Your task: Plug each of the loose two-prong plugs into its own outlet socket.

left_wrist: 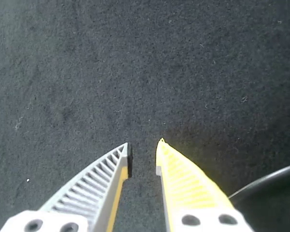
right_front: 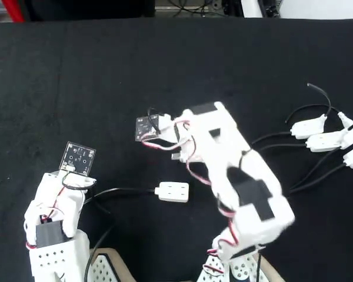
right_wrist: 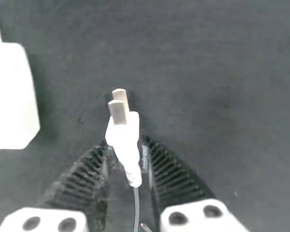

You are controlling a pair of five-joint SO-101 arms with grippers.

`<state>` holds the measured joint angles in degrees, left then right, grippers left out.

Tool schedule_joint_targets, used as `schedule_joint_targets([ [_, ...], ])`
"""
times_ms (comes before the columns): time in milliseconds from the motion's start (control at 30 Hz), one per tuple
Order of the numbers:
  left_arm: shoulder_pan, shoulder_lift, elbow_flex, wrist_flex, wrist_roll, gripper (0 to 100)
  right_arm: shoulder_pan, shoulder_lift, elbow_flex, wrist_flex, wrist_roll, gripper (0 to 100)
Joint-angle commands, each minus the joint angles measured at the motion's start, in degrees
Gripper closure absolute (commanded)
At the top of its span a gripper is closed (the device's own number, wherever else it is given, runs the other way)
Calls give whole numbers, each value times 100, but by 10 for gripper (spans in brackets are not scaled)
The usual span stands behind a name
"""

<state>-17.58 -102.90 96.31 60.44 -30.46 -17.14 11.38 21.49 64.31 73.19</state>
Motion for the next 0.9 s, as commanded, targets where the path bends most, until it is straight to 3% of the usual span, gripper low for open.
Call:
schedule_joint_targets([
  [0,-13,-35,110,-70,-53,893,105,699,-1068,580,229,965],
  [167,-13,-35,110,-70,-53,892,440,866,-1525,905,237,838],
  [400,-13,-35,110,-70,-53,892,862,22,-1490,1301,141,822],
  [500,-13,-35,110,-70,-53,892,967,-435,-1481,1477,-668,825],
  [733,-13,-35,110,-70,-53,892,1134,-664,-1314,1635,-3947,825],
  [867,-13,-35,110,-70,-53,893,1169,-620,-787,1547,-4132,825],
])
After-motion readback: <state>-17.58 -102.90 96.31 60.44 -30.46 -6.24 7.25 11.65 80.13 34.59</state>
